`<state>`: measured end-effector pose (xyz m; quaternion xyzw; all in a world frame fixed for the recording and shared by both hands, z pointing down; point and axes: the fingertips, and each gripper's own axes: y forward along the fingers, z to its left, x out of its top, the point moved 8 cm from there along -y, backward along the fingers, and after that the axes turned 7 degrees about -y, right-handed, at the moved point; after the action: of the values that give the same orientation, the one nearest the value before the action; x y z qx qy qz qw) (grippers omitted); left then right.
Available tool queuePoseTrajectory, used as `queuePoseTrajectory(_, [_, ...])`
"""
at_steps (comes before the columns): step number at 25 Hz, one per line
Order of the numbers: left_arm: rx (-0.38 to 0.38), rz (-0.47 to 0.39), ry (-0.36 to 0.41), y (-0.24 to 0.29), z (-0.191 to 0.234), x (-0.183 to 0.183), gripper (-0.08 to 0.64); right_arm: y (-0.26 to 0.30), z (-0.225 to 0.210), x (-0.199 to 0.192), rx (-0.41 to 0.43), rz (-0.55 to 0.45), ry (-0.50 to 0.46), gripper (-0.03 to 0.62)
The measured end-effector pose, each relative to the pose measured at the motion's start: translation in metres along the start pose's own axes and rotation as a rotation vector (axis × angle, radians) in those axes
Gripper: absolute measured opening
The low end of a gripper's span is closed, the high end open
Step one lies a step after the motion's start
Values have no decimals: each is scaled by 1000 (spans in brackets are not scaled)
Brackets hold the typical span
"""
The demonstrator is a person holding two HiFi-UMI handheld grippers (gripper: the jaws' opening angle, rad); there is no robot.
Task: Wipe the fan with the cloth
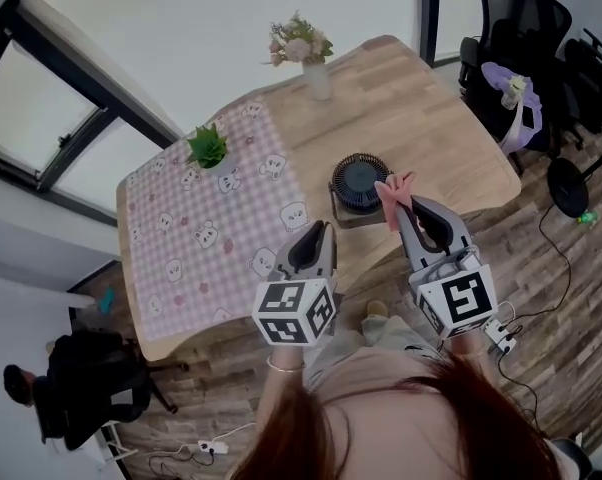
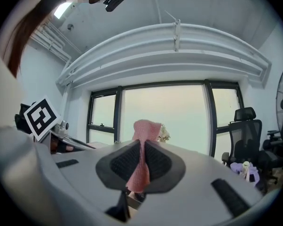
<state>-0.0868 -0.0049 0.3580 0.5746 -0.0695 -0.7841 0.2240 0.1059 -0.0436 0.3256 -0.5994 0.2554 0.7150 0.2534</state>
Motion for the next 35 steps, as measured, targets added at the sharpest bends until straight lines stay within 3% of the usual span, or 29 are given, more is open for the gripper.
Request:
queuePoseTrajectory(9, [18, 148, -93, 36, 40, -15, 34, 37, -16, -22, 1, 83, -26, 28])
queuePoseTrajectory(20, [-36, 326, -153, 84, 83, -29, 74, 84, -23, -47, -2, 193, -98, 28])
queuePoseTrajectory(28, [-73, 481, -266, 116, 112, -49, 98, 121, -29, -80, 17, 285, -155, 29])
queuePoseTrajectory(35, [-109, 571, -283, 141, 118, -54, 115, 149, -39, -111, 39, 368, -204, 28])
